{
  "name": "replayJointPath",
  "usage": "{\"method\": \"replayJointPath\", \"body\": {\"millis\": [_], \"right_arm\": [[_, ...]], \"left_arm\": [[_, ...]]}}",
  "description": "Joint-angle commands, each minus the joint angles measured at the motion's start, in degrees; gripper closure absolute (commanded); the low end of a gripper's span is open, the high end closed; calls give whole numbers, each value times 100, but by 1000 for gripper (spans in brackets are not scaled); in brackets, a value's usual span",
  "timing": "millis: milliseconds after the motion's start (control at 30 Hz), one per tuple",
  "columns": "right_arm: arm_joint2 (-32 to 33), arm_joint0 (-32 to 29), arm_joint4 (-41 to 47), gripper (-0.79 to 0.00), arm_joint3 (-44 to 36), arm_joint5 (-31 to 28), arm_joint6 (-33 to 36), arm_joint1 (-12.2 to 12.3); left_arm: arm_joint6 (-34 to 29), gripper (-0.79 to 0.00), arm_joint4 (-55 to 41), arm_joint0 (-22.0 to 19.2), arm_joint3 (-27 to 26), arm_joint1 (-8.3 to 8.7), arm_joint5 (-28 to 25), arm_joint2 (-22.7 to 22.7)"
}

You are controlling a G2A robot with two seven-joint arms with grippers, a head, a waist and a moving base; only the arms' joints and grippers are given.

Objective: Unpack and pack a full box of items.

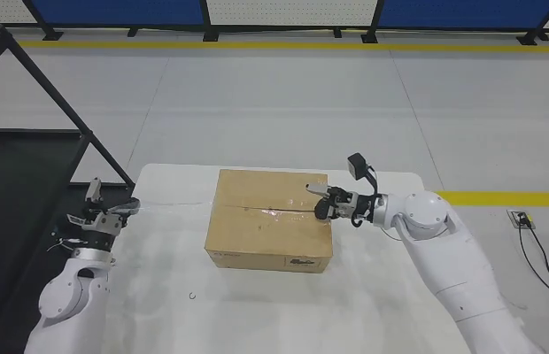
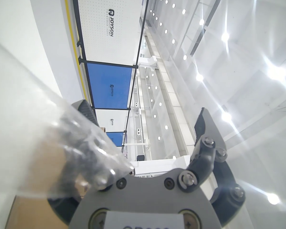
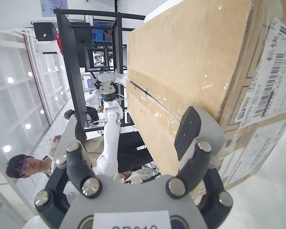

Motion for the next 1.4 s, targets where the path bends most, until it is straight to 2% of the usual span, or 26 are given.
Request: {"method": "replayJointPath", "body": {"millis": [0, 400, 733, 967, 1367], "right_arm": [[-11, -8, -5, -785, -20, 6, -15, -2], [36, -57, -3, -785, -138, 15, -52, 25], [80, -149, -8, -785, -234, 46, -92, 53], [144, -193, -25, -785, -345, 65, -108, 84], [365, -376, -40, -785, -666, 165, 137, 195]], "left_arm": [[-7, -785, -45, 1, -111, 0, -20, -28], [82, -785, -130, 90, -1317, -28, 64, 50], [264, -785, 219, -13, -2175, -69, 281, 440], [394, -785, 639, -296, -2358, -115, 522, 930], [516, -785, 1239, -696, -2291, -218, 800, 1737]]}}
